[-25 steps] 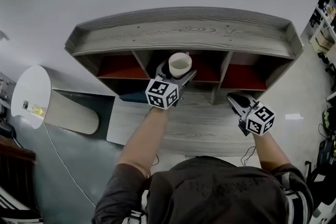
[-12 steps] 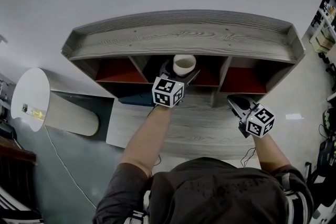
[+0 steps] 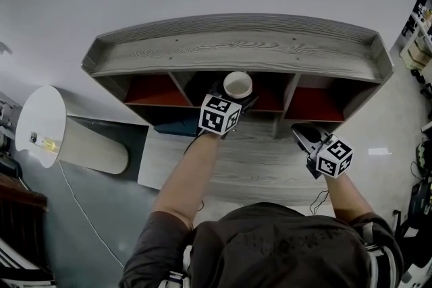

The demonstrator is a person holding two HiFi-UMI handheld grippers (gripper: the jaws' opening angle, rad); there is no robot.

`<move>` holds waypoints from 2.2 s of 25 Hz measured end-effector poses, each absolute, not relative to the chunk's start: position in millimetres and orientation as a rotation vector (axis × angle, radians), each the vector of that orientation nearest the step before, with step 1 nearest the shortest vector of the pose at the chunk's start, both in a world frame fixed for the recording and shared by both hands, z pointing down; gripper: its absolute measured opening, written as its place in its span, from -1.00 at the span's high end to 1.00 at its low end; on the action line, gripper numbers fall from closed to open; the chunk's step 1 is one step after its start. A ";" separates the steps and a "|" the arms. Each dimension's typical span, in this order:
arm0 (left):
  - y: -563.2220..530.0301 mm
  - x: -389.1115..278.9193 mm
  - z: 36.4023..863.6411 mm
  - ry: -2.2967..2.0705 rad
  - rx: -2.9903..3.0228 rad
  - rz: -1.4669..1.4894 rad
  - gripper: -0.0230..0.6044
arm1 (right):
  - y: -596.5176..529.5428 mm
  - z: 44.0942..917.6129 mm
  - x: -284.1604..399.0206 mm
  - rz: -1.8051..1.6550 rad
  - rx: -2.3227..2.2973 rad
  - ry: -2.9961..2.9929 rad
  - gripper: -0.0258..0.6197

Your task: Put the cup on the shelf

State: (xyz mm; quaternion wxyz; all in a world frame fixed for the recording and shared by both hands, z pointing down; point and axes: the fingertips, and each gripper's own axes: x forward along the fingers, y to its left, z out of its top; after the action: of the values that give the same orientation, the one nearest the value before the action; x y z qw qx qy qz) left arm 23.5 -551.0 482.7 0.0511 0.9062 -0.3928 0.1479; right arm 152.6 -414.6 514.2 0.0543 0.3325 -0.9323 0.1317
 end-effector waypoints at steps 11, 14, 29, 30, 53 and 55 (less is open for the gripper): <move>-549.6 17.9 480.4 -1.214 2.752 0.453 -0.46 | -409.4 509.4 137.7 0.395 0.969 -2.850 0.94; -546.3 12.2 475.0 -1.231 2.744 0.402 -0.46 | -408.6 509.9 132.1 0.393 0.951 -2.852 0.94; -478.5 -62.2 459.6 -1.390 2.699 0.370 -0.46 | -406.5 503.8 49.8 0.365 0.692 -2.913 0.94; -470.9 -72.2 459.1 -1.406 2.687 0.351 -0.46 | -406.3 502.8 39.8 0.360 0.660 -2.920 0.94; -180.9 -351.0 441.9 -2.266 2.071 -0.032 0.57 | -287.7 474.1 -251.7 0.211 -0.398 -2.961 0.94; -148.9 -361.1 442.3 -2.322 2.004 -0.046 0.61 | -267.0 473.3 -270.6 0.198 -0.479 -2.946 0.94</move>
State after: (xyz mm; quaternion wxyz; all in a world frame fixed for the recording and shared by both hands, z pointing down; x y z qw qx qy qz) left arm -361.1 -148.9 442.3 0.0369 0.6528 -0.7565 -0.0150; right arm -270.6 -267.0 473.3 0.0750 -0.1598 -0.9821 0.0660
